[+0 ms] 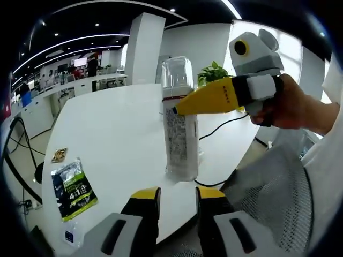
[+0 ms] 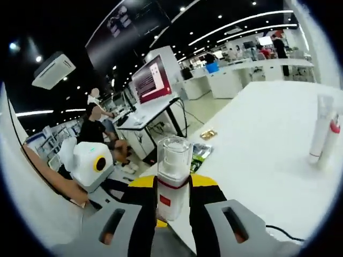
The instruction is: Arrange the skincare products in the storage area until every visible bottle or jar stands upright without overlapping.
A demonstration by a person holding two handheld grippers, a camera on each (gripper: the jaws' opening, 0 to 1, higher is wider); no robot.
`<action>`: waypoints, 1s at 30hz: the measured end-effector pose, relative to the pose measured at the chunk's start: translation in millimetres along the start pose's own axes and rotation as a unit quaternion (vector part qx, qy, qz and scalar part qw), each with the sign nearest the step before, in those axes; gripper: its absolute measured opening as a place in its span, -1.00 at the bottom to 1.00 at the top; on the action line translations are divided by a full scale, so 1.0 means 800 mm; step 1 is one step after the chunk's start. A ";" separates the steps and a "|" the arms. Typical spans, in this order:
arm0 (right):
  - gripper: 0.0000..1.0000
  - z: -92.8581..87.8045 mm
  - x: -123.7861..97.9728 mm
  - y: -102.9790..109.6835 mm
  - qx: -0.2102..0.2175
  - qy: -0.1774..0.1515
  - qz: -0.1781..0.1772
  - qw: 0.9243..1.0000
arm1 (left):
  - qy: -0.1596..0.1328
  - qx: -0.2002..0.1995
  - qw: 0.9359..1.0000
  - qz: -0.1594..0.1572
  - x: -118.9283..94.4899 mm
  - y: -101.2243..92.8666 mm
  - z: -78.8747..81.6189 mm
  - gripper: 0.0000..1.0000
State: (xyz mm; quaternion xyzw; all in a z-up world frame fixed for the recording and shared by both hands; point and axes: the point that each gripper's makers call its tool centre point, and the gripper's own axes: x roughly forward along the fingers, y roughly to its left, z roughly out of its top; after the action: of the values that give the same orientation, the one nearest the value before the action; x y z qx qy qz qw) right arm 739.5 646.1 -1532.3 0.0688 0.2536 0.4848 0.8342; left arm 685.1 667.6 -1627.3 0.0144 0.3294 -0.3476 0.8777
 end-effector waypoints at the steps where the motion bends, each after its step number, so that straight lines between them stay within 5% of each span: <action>1: -0.62 0.009 -0.008 -0.009 0.003 -0.006 -0.007 1.000 | -0.001 0.003 1.000 0.001 0.000 0.000 0.000 -0.48; 10: -0.61 0.070 -0.067 -0.070 -0.021 -0.051 -0.076 0.996 | 0.010 0.016 1.000 0.003 0.002 0.000 -0.005 -0.50; 22: -0.61 0.074 -0.105 -0.139 -0.055 -0.025 -0.146 0.987 | 0.035 0.040 0.998 0.024 0.005 0.008 -0.016 -0.55; 30: -0.61 0.085 -0.122 -0.190 -0.074 -0.028 -0.208 0.975 | 0.028 0.045 0.998 0.022 0.005 0.006 -0.012 -0.55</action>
State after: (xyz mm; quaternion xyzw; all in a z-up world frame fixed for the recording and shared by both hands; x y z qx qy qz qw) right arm 851.0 493.4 -1493.7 -0.0336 0.2027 0.3157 0.9263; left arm 684.5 671.4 -1638.3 0.0707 0.3373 -0.3423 0.8741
